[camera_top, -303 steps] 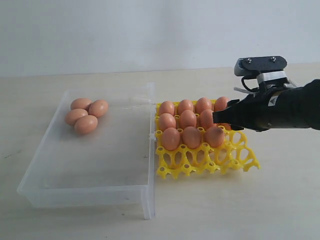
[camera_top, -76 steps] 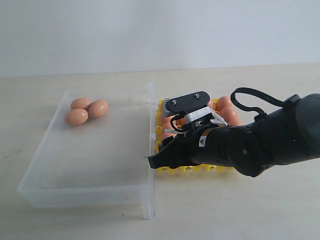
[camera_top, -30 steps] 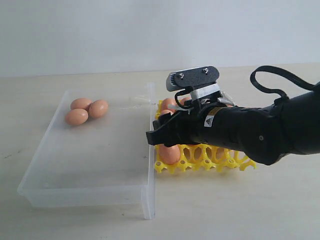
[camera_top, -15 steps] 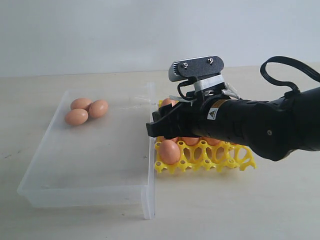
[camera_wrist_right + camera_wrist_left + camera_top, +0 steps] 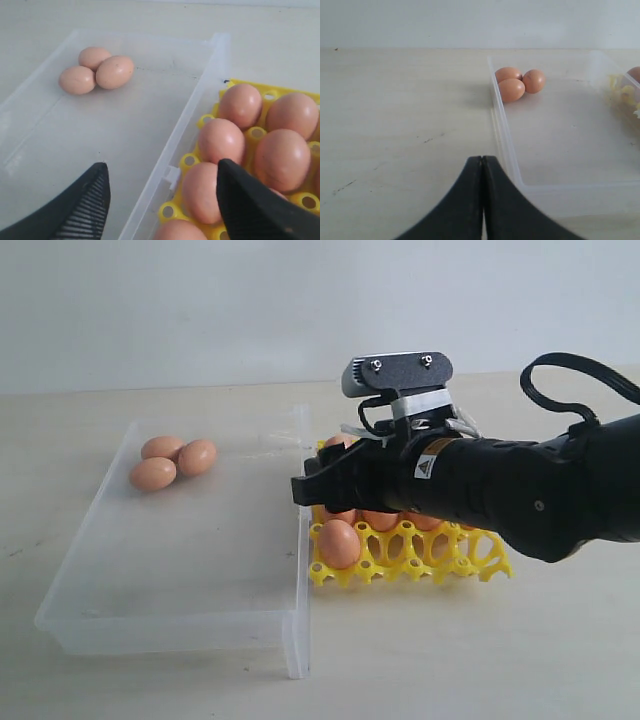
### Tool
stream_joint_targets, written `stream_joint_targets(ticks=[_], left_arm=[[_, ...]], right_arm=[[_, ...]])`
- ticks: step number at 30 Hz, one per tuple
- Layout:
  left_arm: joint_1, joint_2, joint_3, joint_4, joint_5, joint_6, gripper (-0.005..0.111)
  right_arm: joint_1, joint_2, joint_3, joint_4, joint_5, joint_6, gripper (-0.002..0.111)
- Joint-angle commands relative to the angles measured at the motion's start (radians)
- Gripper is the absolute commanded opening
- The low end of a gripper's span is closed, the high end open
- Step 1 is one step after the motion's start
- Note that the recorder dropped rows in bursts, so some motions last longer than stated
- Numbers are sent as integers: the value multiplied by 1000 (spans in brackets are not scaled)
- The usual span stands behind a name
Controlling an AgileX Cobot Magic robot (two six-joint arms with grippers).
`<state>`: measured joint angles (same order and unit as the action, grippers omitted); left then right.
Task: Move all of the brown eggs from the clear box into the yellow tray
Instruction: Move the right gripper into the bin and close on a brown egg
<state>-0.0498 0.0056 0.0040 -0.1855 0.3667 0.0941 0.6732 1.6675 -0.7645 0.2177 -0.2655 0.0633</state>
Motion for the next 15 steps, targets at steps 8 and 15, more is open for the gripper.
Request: stream_joint_targets(ticks=[8, 15], left_arm=[[1, -6, -4, -2, -4, 3, 0], [1, -6, -4, -2, -4, 3, 0]], right_arm=[[11, -3, -98, -35, 54, 105, 59], [12, 147, -443, -54, 452, 87, 48]])
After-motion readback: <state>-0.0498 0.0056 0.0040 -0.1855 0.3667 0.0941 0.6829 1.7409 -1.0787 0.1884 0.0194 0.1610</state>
